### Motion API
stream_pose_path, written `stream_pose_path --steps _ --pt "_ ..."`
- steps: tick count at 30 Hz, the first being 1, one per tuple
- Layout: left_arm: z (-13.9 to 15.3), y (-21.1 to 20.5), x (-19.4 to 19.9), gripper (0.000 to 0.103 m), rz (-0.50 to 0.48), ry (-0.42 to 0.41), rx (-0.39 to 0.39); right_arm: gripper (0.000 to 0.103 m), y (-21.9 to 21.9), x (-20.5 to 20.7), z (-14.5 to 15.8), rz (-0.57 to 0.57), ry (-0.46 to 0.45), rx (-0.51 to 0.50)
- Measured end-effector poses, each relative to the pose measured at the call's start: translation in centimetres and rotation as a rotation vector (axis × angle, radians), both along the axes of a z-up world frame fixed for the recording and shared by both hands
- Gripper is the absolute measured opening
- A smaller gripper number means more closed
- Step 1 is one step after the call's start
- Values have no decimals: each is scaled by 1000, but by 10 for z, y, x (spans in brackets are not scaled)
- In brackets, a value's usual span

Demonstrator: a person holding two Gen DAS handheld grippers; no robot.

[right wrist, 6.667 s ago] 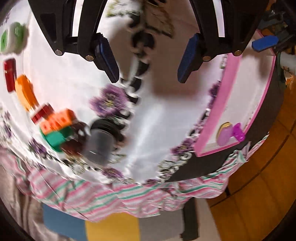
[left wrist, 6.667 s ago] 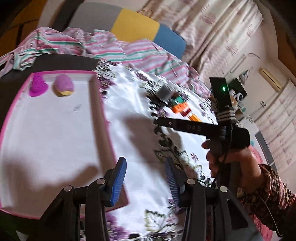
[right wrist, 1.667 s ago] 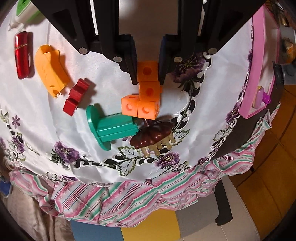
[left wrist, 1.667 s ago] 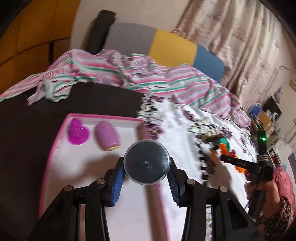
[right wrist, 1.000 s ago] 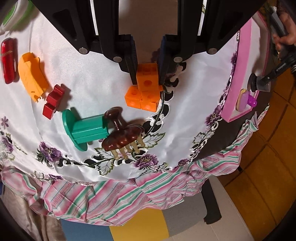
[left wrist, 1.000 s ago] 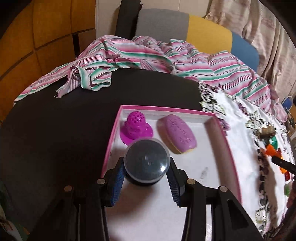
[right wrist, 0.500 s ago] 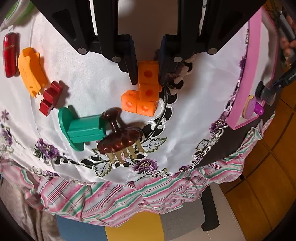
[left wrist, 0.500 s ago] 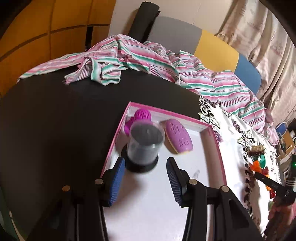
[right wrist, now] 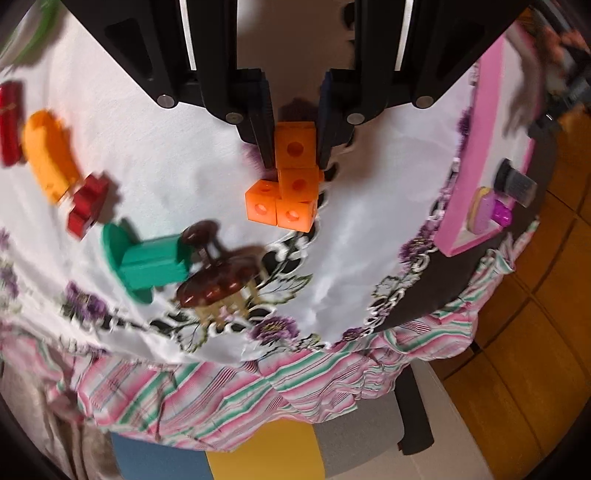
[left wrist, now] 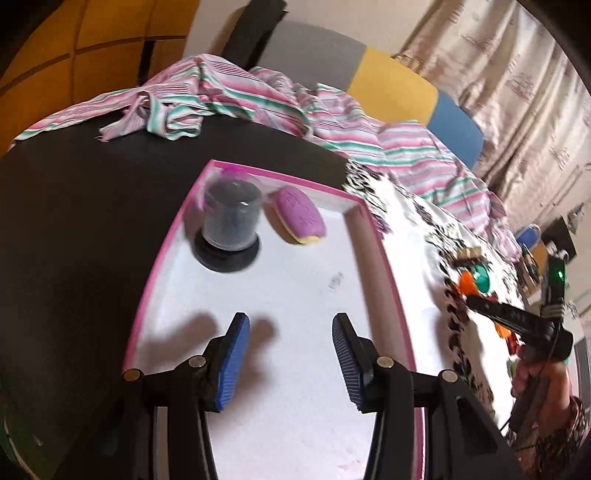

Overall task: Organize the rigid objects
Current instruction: 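Lower the orange cube stack into the tray beside the egg, open the right gripper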

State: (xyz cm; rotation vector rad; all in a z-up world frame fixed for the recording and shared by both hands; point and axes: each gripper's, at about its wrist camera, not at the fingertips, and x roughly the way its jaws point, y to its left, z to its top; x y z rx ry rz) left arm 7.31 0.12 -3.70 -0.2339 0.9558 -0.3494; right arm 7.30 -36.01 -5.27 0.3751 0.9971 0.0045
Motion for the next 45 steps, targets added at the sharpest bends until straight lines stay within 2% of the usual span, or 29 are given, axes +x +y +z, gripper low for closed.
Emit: stream_pose_path --steps 2,11,18,25,35,37,40,45 --pt "0 -2 -4 47 -19 2 -10 20 13 -1 4 25 -8 -11" --pt "1 -4 -21 47 -71 -2 -31 20 87 14 28 147 -43 60" --pt "0 5 -32 47 -77 0 -44 20 157 44 43 264 -70 18" --pt "-1 17 -42 47 -68 -7 -47 20 202 80 31 295 -16 -71" --pt "-2 31 -46 47 -44 -5 -58 21 220 119 11 279 24 -228" --pt "-3 31 -46 47 -44 -2 -60 22 221 120 11 281 21 -232" --pt "-3 31 -46 47 -43 -2 -59 31 216 110 19 275 -2 -186" --pt "-3 24 -48 47 -60 -1 -73 34 210 84 33 275 -45 -150"
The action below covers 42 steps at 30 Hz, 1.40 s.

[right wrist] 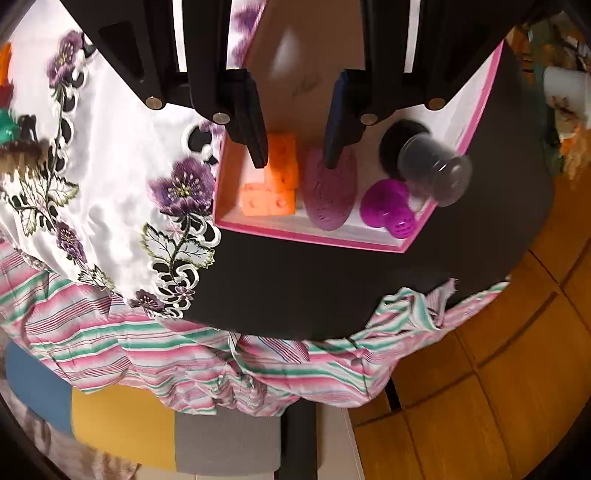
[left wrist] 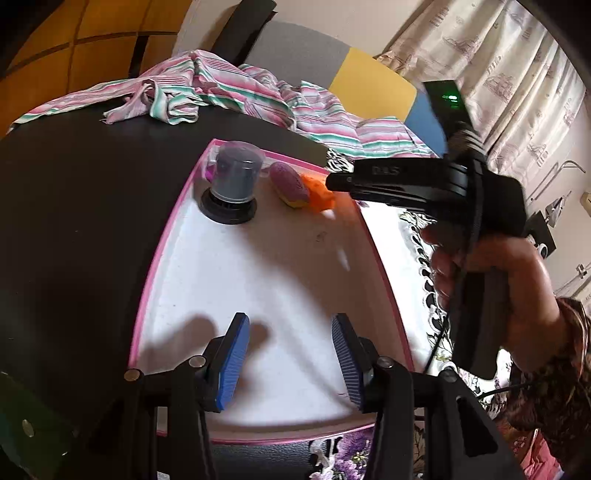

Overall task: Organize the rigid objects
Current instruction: 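Lower the orange cube stack into the tray beside the egg, open the right gripper, then move the right gripper toward the green spool on the tablecloth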

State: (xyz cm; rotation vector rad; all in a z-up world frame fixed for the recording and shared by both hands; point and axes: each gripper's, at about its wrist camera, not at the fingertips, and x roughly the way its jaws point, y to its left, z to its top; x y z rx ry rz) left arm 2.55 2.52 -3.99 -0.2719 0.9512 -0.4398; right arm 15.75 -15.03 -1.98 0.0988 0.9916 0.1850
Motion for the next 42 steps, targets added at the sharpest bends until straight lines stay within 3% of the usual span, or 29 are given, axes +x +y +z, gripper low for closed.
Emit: stream_pose_path --steps 5,25,35,42 --pt "2 -6 -2 47 -17 -1 -11 45 -19 -29 12 -29 -27 46" --pt "16 -68 -28 47 -198 -43 -37 47 -136 -103 -10 -198 44 22" --pt "21 -100 -34 47 -268 -52 -21 48 -204 -120 -21 -326 80 16" --pt "24 -122 -34 47 -304 -60 -3 48 -248 -120 -18 -415 39 1"
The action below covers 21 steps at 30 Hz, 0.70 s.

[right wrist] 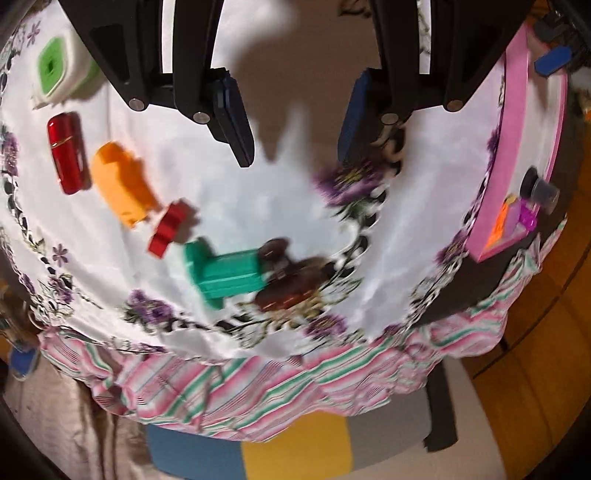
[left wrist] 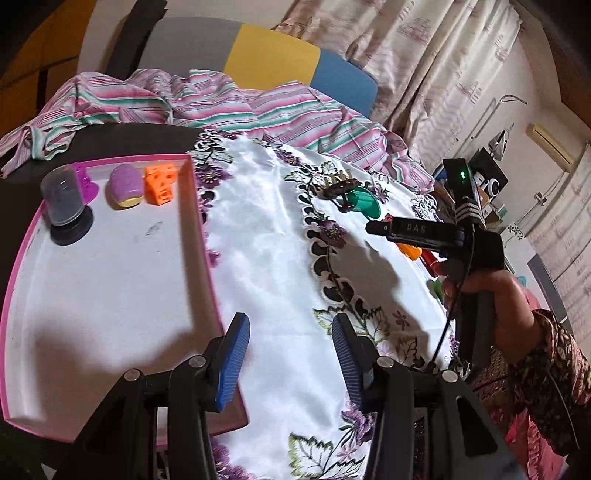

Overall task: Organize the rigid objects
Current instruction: 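Move the right gripper toward the green spool on the tablecloth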

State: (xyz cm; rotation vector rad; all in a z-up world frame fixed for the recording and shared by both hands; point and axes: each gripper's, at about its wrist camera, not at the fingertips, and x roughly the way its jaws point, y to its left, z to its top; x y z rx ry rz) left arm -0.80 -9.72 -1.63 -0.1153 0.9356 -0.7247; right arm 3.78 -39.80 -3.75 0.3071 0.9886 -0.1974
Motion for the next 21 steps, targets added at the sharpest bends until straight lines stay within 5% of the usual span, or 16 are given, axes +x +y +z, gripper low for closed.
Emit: stream_pose_path --steps 9,21 --pt "1 -19 -5 47 -52 -5 -1 53 -43 7 2 -104 -46 25" --pt "-2 -29 -7 47 -71 -2 15 54 -40 48 -3 -48 -90 16"
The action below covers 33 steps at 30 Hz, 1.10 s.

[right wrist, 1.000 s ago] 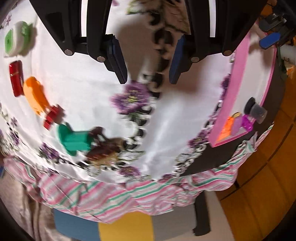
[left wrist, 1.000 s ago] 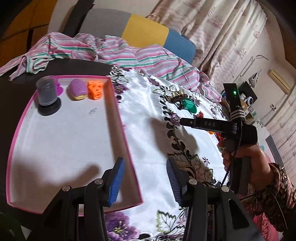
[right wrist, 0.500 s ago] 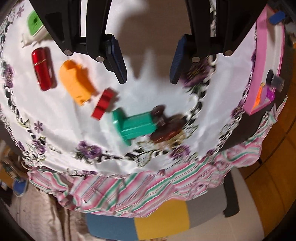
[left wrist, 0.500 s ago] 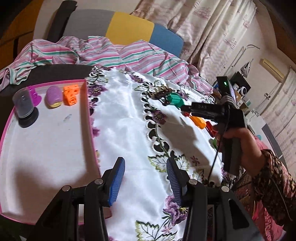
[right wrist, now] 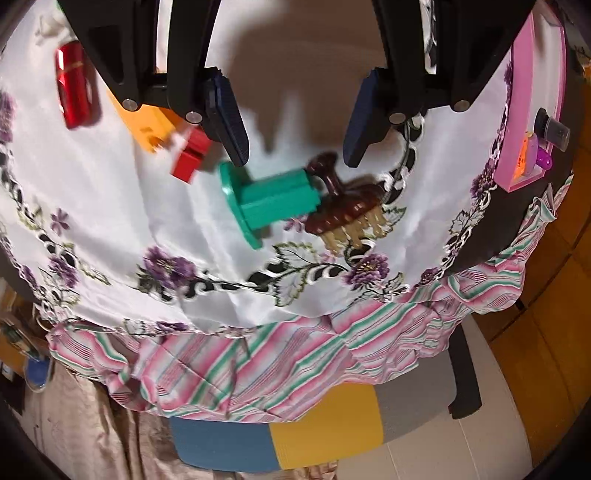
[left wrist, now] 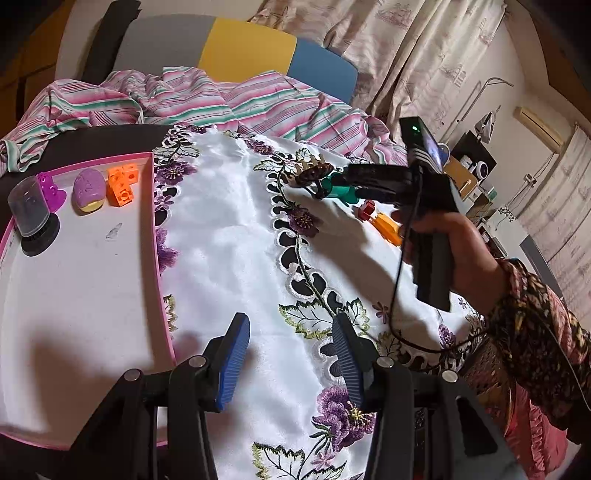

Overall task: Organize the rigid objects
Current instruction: 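Move the right gripper toward the green spool on the tablecloth, then close the right gripper around the green spool and lift it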

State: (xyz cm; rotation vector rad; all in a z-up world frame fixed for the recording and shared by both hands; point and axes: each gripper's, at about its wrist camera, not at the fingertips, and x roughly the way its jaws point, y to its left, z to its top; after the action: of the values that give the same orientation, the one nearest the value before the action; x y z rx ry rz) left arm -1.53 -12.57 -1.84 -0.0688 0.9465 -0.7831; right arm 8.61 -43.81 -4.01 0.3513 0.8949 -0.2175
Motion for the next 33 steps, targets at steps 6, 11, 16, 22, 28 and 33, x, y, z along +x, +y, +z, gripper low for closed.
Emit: stream_pose_path --steps 6,11,16,22,28,33 --pt "2 -1 -2 47 -9 -13 8 67 6 23 2 25 -62 -20" --pt "1 -3 -1 47 -7 -11 10 69 30 32 0 212 -83 12" --pt "1 -6 0 47 -4 -10 8 69 29 17 25 239 -212 235" --pt "2 -11 -1 47 -10 -11 8 71 -13 2 39 -65 -174 -87" --pt "0 -19 -2 47 -26 -1 13 71 -24 21 9 -45 -10 -90" --pt "0 -25 -2 47 -35 4 14 72 -15 33 -9 13 27 -154"
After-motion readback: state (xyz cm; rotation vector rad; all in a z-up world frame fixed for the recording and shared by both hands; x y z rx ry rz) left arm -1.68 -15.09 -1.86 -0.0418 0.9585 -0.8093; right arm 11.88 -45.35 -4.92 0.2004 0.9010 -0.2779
